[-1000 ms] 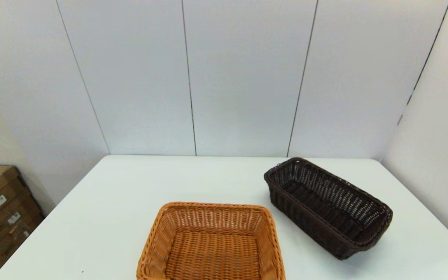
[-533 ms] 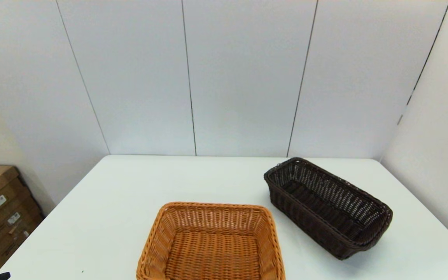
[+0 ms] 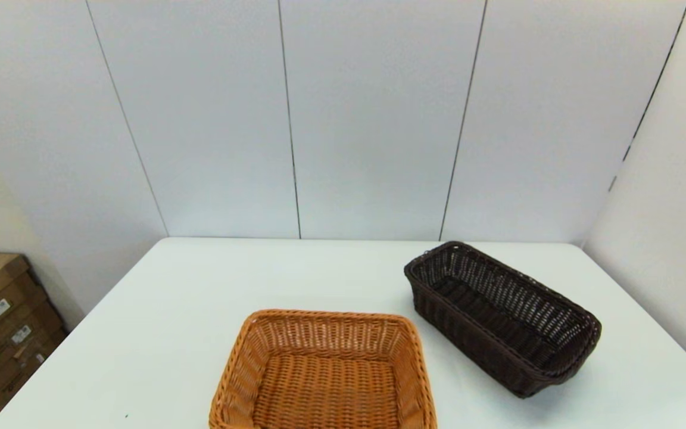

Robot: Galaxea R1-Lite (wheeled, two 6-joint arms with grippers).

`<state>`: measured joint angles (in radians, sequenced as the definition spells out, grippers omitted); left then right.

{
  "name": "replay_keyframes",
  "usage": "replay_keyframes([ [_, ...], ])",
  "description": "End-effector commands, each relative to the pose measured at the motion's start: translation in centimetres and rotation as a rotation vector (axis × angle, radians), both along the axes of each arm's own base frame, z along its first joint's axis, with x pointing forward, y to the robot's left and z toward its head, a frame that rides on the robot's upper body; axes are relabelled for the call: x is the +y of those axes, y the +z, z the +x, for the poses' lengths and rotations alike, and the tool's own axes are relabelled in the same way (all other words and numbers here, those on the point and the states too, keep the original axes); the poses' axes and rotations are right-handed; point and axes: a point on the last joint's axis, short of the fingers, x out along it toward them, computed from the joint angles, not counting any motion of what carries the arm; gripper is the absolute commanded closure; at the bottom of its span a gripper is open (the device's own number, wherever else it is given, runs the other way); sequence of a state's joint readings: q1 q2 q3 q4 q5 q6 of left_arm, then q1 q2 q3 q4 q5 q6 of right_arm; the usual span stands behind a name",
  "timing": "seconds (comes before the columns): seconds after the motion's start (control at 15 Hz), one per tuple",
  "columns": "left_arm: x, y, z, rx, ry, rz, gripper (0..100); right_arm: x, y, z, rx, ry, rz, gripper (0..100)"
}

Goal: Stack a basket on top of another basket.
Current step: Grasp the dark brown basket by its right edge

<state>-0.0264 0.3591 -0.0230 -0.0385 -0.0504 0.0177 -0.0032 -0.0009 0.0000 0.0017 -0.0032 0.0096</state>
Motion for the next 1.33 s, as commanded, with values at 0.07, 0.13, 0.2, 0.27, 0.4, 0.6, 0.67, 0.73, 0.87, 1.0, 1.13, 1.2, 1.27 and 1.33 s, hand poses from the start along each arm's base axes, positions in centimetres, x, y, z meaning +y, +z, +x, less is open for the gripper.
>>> replay_keyframes([
  [0.07,0.0,0.1,-0.5,-0.094,0.027,0.002,0,0.0,0.0,0.0,0.001,0.000,0.000,0],
  [0.13,0.0,-0.5,-0.7,-0.085,0.027,0.004,0,0.0,0.0,0.0,0.001,0.000,0.000,0],
  [0.2,0.0,-0.5,-0.8,-0.086,0.031,0.005,0,0.0,0.0,0.0,0.001,0.000,0.000,0],
  [0.27,0.1,-0.6,-0.9,-0.088,0.041,0.009,0,0.0,0.0,0.0,0.001,0.000,0.000,0],
  [0.4,0.1,-0.6,-1.1,-0.109,0.040,0.008,0,0.0,0.0,0.0,0.001,0.000,0.000,0],
  [0.6,0.1,-1.3,-1.9,-0.146,0.046,0.035,0,0.0,0.0,0.0,0.001,0.000,0.000,0],
  [0.67,0.1,-1.3,-2.0,-0.167,0.046,0.035,0,0.0,0.0,0.0,0.001,0.000,0.000,0],
  [0.73,0.1,-1.3,-2.2,-0.186,0.048,0.034,0,0.0,0.0,0.0,0.001,0.000,0.000,0],
  [0.87,0.1,-1.3,-2.5,-0.223,0.049,0.033,0,0.0,0.0,0.0,0.001,0.000,0.000,0],
  [1.0,0.1,-1.5,-2.9,-0.279,0.048,0.032,0,0.0,0.0,0.0,0.001,0.000,0.000,0],
  [1.13,0.1,-1.5,-3.0,-0.292,0.049,0.018,0,0.0,0.0,0.0,0.001,0.000,0.000,0],
  [1.2,0.1,-1.5,-3.0,-0.292,0.051,0.016,0,0.0,0.0,0.0,0.001,0.000,0.000,0],
  [1.27,0.1,-1.5,-3.0,-0.292,0.049,0.016,0,0.0,0.0,0.0,0.001,0.000,0.000,0],
  [1.33,0.1,-1.5,-3.0,-0.292,0.050,0.014,0,0.0,0.0,0.0,0.001,0.000,0.000,0],
])
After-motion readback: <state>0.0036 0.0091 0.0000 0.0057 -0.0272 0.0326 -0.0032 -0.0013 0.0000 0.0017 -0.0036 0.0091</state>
